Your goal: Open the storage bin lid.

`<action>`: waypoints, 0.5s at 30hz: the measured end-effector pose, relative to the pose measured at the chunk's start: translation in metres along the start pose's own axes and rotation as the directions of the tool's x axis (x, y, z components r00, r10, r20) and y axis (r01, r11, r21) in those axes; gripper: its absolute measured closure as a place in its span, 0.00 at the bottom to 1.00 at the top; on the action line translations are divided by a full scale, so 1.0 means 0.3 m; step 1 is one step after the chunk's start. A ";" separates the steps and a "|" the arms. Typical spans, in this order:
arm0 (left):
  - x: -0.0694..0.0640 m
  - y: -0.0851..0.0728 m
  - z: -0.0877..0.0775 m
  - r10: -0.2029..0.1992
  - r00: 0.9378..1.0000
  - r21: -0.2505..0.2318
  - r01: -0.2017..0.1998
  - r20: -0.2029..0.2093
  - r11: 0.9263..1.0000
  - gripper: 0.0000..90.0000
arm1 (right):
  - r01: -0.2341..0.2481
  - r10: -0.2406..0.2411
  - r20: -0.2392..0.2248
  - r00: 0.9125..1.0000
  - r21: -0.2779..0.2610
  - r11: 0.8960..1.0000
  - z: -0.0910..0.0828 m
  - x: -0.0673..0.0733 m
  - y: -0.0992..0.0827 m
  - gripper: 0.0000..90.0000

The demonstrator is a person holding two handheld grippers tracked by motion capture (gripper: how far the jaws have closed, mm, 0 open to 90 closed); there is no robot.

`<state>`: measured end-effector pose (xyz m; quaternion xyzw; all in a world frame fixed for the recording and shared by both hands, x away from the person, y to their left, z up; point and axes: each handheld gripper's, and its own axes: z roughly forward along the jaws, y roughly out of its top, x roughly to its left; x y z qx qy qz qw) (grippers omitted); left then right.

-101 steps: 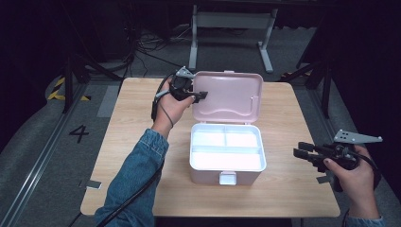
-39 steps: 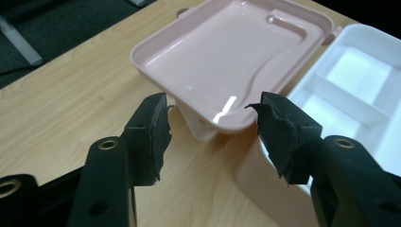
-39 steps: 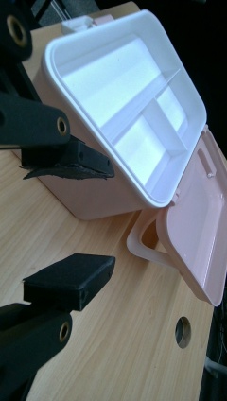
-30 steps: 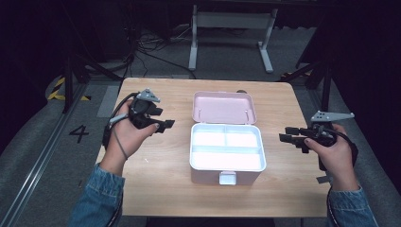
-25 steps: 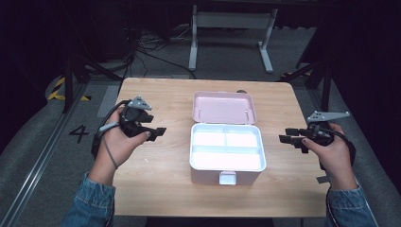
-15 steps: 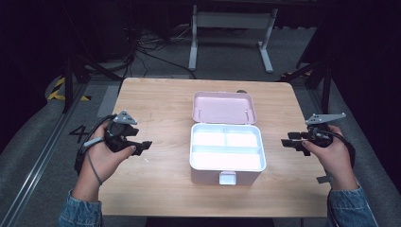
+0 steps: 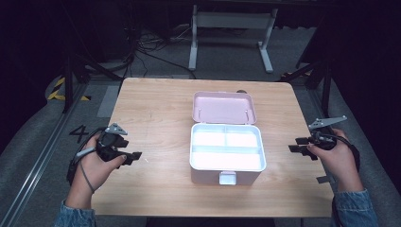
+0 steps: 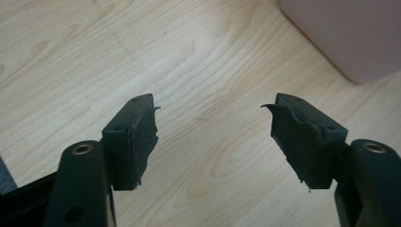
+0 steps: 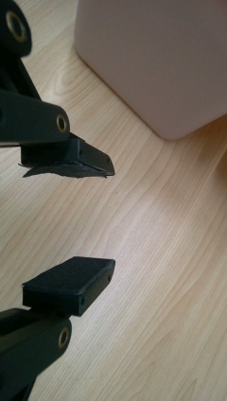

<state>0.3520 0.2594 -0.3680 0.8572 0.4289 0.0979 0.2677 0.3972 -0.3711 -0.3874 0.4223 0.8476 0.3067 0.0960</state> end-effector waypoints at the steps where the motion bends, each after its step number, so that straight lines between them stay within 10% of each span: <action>1: 0.006 -0.004 0.004 0.005 1.000 0.006 -0.005 -0.010 1.000 0.36 | -0.001 0.000 0.004 1.000 0.007 1.000 0.000 -0.005 -0.005 0.54; 15: 0.045 -0.067 0.061 -0.034 0.999 0.163 0.035 -0.009 0.986 0.32 | -0.027 0.025 0.032 0.999 0.061 0.998 0.016 -0.032 -0.041 0.49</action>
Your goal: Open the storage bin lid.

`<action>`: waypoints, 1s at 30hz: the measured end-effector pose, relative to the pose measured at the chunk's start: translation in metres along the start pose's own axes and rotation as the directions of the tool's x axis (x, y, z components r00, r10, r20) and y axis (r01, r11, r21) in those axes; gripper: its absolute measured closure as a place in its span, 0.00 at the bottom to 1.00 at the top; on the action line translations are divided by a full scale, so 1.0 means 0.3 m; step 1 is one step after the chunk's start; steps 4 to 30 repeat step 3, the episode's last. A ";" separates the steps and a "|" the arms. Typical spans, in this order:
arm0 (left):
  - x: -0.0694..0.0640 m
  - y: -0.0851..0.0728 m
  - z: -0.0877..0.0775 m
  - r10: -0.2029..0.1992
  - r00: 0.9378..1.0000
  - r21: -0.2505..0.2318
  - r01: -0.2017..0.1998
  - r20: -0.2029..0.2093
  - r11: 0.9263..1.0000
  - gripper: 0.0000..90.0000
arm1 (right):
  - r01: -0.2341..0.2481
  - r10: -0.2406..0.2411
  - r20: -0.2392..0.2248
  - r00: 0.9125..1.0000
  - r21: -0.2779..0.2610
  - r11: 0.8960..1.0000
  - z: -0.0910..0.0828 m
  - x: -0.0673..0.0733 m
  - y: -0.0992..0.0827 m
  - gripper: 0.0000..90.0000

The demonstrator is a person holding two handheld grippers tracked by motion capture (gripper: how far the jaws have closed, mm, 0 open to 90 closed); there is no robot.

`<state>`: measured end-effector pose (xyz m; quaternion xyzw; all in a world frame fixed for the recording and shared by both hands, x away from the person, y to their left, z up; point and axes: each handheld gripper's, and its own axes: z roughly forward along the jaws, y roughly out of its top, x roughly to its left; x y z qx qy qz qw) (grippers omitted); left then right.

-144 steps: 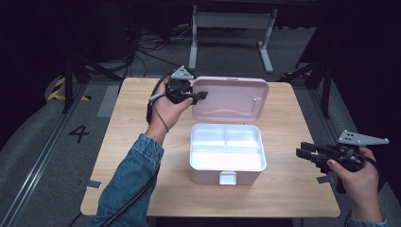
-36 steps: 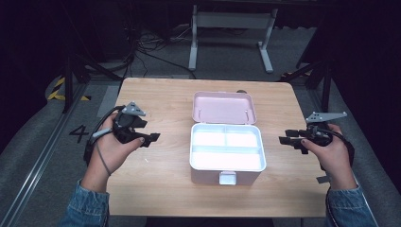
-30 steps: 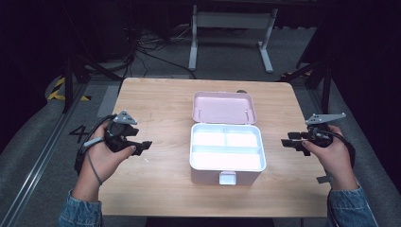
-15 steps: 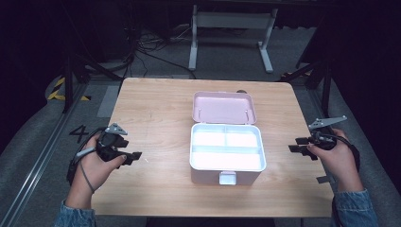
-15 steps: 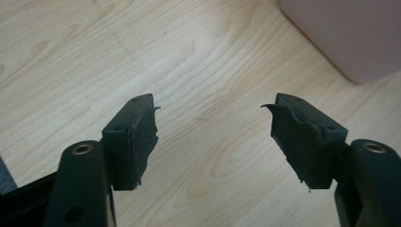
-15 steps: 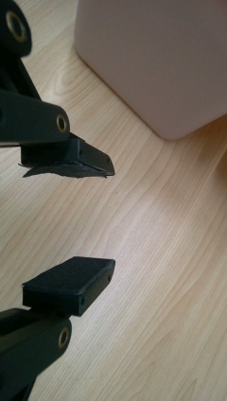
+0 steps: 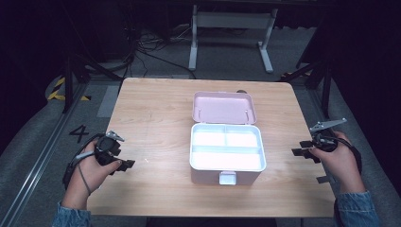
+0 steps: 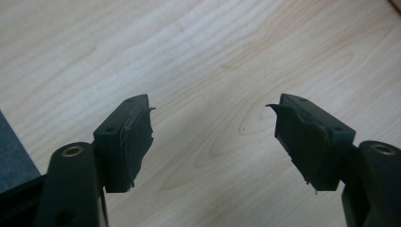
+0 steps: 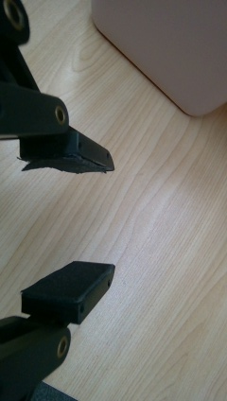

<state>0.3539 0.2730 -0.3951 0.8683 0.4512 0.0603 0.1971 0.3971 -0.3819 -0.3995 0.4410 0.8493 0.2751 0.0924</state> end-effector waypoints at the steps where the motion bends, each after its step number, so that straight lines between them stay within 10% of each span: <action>1: 0.002 0.001 0.002 0.005 1.000 0.001 -0.005 -0.003 1.000 0.32 | -0.011 0.011 0.000 1.000 -0.011 1.000 0.004 0.002 -0.003 0.48; 30: 0.004 0.005 0.007 0.001 1.000 -0.002 -0.001 0.002 1.000 0.31 | -0.011 0.011 -0.004 1.000 -0.014 1.000 0.006 0.003 -0.006 0.47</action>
